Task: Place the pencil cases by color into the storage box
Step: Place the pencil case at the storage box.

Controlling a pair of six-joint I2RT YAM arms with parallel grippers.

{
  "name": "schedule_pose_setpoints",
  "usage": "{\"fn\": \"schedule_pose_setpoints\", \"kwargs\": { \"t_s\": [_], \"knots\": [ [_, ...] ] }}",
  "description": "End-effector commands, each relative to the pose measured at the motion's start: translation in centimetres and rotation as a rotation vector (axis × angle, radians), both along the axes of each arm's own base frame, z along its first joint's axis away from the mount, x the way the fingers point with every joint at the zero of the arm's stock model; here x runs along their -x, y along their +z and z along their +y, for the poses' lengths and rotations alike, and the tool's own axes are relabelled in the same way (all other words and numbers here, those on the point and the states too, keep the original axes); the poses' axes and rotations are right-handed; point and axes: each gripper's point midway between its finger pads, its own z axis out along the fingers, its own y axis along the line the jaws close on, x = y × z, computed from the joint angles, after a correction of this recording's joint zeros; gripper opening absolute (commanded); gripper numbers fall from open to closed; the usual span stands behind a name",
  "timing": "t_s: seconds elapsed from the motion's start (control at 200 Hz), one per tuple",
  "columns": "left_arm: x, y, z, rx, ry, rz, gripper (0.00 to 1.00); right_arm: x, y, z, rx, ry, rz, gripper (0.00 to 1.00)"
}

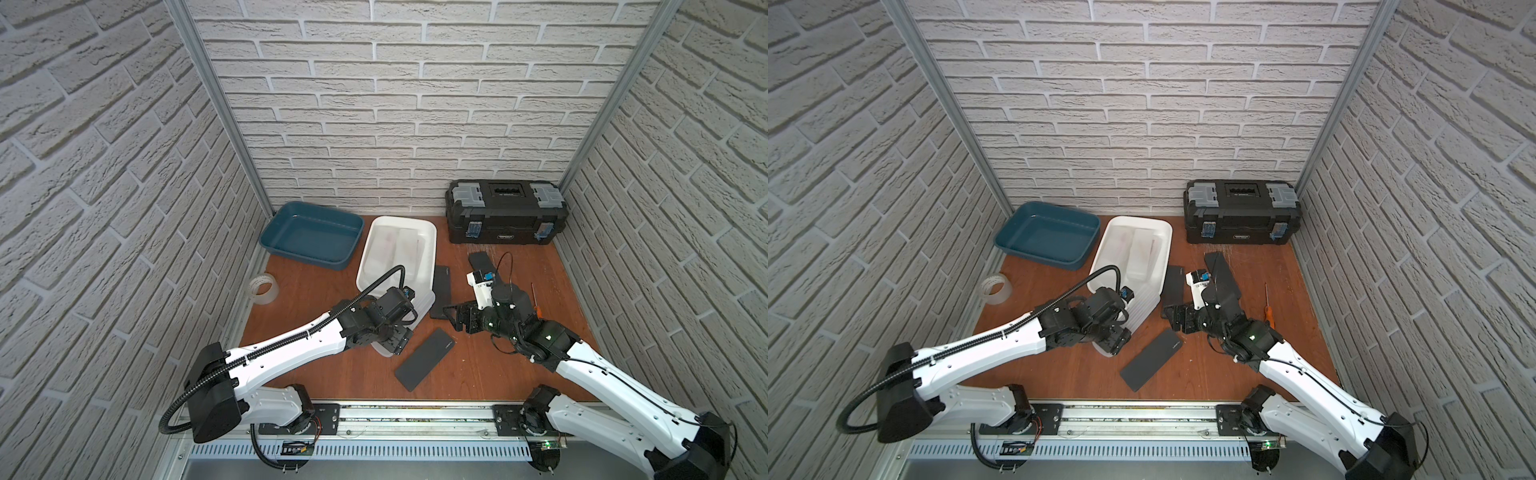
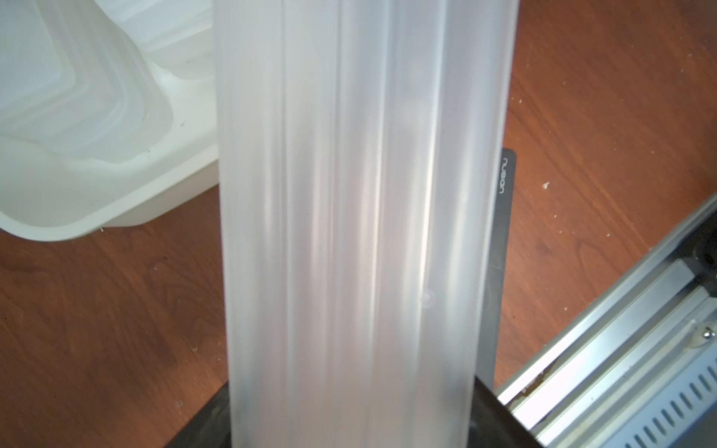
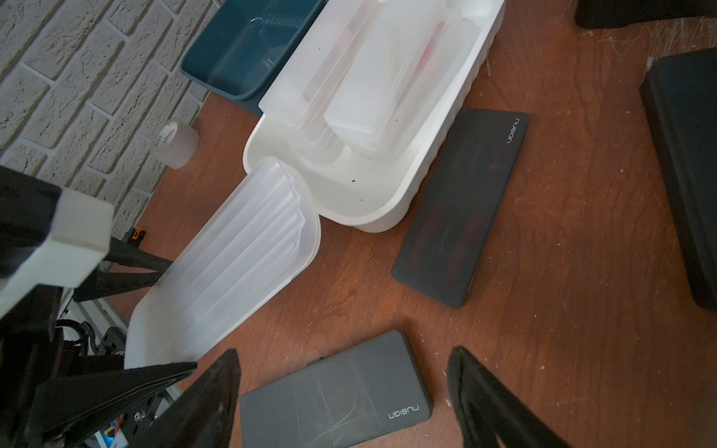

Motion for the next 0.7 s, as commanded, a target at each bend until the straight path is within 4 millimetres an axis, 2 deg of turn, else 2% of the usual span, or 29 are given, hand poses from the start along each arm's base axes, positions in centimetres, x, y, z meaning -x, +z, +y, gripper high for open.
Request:
{"fn": "schedule_pose_setpoints", "kwargs": {
  "t_s": [0.0,0.16,0.335,0.695],
  "knots": [
    [-1.1,1.0,0.1,0.002,0.012,0.0,0.73,-0.1,0.4,-0.5,0.02,-0.009,-0.028,0.84],
    [-4.1,1.9,0.8,0.009,0.083,0.022,0.73,0.0,0.4,-0.7,0.027,-0.01,-0.038,0.84],
    [-8.4,2.6,1.7,0.021,0.175,0.053,0.73,0.2,0.8,-1.1,0.033,-0.013,-0.056,0.84],
    [-16.9,4.0,2.3,0.109,0.303,0.091,0.74,0.4,0.7,-1.4,0.037,-0.011,-0.08,0.84]
  ]
}}
